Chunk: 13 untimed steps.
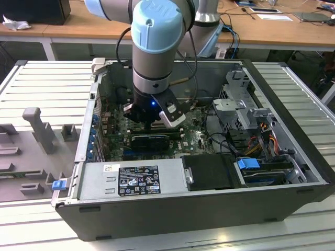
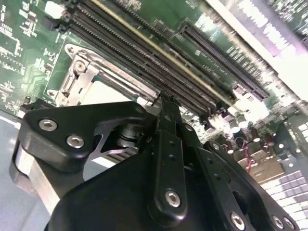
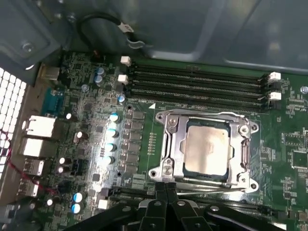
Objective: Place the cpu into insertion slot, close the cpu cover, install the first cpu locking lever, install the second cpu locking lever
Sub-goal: 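Install the second cpu locking lever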
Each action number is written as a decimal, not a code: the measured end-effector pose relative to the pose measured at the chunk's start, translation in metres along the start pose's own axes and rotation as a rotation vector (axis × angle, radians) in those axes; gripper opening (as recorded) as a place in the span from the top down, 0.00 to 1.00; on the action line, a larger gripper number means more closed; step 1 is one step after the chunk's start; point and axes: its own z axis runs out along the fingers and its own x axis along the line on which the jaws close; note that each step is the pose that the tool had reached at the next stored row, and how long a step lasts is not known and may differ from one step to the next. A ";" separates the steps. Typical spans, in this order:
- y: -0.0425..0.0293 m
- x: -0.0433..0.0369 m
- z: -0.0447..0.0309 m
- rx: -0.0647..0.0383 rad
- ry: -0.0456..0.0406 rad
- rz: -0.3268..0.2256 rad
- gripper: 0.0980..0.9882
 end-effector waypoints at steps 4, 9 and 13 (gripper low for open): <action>-0.0010 0.0029 0.0032 -0.015 -0.0013 -0.002 0.99; -0.0020 0.0042 0.0084 -0.037 -0.0037 -0.003 0.99; -0.0026 0.0062 0.0120 -0.058 -0.0078 -0.004 0.99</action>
